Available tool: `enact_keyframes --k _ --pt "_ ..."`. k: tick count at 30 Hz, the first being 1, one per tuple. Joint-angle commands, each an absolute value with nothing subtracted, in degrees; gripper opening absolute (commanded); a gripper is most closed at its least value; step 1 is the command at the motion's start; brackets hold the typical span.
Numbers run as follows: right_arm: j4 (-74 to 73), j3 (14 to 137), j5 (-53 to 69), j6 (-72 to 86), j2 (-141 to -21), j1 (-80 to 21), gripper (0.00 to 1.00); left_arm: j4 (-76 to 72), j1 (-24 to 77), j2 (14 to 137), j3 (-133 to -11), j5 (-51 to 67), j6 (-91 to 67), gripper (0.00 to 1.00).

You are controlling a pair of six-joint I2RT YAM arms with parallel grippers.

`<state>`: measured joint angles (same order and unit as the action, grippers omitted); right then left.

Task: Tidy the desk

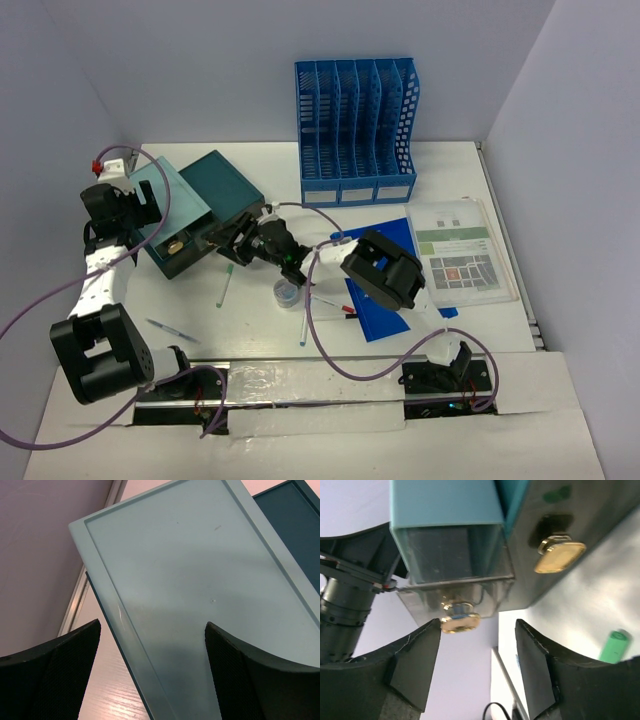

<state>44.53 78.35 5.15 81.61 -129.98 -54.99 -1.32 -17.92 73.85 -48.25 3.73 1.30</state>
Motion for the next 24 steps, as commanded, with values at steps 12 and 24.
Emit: enact_keyframes --k 12,24 --pt "46.6 61.3 3.7 66.7 -105.0 -55.6 1.0 -0.9 -17.8 71.5 -48.5 4.2 1.1 0.91" --pt "48.2 68.9 10.5 83.2 -119.1 -54.3 0.9 -0.2 -17.6 71.7 -49.7 6.0 0.5 0.91"
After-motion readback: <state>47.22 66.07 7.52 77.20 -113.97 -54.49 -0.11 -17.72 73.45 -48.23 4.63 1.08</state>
